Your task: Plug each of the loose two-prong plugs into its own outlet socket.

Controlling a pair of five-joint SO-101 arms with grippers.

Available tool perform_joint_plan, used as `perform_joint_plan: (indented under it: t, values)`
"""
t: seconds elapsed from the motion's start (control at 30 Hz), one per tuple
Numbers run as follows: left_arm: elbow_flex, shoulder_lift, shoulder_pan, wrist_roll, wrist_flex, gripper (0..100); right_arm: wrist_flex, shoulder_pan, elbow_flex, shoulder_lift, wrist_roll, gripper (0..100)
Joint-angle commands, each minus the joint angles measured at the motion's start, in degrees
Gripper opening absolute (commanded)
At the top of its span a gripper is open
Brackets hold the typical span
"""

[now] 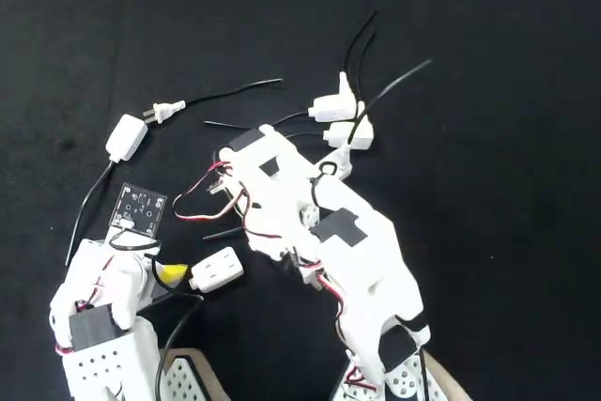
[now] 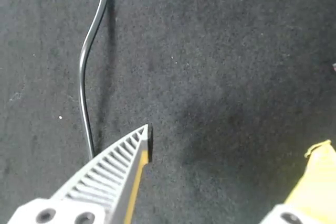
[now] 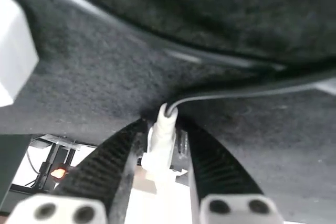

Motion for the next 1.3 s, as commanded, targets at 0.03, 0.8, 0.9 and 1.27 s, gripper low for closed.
perform_joint_plan:
  t: [0.03,0.8,0.9,1.27]
  values:
    - [1.1,-0.4,-0.1,-0.4,-0.9,45,1.4,-0.4,-0.2,0.9,-0.2,0.8]
    - [1.1,-0.4,-0.1,-0.4,-1.1,45,-4.7,-5.5,5.9,-32.8,-13.4,1.2]
    - [1.1,-0.4,-0.1,-0.4,-1.1,45,-14.5,-7.7,11.6,-37.1,-18.5,1.2]
    - [1.1,-0.4,-0.1,-0.4,-1.1,45,-61.3,-10.9,48.2,-56.7,-28.5,1.2]
